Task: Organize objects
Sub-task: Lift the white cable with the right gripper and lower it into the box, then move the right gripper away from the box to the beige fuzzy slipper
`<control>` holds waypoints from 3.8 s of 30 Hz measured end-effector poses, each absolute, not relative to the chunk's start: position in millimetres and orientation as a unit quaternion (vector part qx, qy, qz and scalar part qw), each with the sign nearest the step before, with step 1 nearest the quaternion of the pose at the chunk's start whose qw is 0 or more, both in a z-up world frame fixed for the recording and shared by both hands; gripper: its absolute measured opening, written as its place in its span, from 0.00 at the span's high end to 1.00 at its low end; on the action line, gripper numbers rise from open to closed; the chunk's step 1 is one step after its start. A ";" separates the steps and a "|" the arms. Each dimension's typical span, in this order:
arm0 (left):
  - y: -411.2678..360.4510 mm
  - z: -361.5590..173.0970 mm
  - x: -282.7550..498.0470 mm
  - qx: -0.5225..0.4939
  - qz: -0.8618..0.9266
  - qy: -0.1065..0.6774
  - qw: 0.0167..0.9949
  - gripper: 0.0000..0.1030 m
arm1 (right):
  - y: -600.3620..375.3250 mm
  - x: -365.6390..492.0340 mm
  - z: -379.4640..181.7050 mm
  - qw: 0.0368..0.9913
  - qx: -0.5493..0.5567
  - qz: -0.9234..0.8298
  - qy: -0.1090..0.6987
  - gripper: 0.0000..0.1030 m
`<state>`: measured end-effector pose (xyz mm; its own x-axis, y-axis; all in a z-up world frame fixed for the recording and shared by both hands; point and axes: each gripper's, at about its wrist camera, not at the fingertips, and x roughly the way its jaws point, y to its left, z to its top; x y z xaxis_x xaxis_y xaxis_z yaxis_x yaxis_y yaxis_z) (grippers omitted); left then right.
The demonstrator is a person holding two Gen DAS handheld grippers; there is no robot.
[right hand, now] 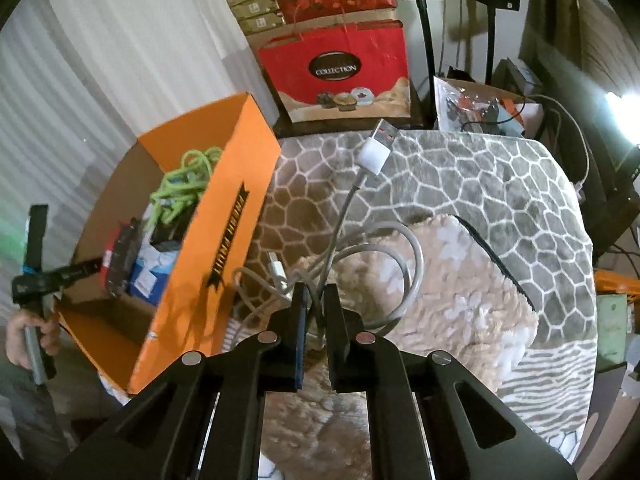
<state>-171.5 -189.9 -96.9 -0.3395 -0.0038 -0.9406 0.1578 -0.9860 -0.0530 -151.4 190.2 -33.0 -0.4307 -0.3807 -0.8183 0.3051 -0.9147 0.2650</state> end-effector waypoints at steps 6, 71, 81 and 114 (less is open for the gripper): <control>-189.9 -96.9 -171.6 0.573 -0.816 0.068 0.050 0.91 | 190.3 -152.4 -15.0 0.214 0.484 -0.847 -0.053 0.94; -187.6 -97.1 -170.0 0.573 -0.815 0.069 0.050 0.92 | 34.4 -129.4 -40.4 0.304 0.553 -0.775 0.013 0.91; -185.0 -97.4 -170.2 0.574 -0.815 0.069 0.051 0.92 | 38.0 -124.1 -24.1 0.295 0.532 -0.792 0.048 0.62; -185.0 -97.4 -170.3 0.574 -0.815 0.070 0.051 0.91 | 169.5 -146.5 4.9 0.191 0.490 -0.850 0.033 0.29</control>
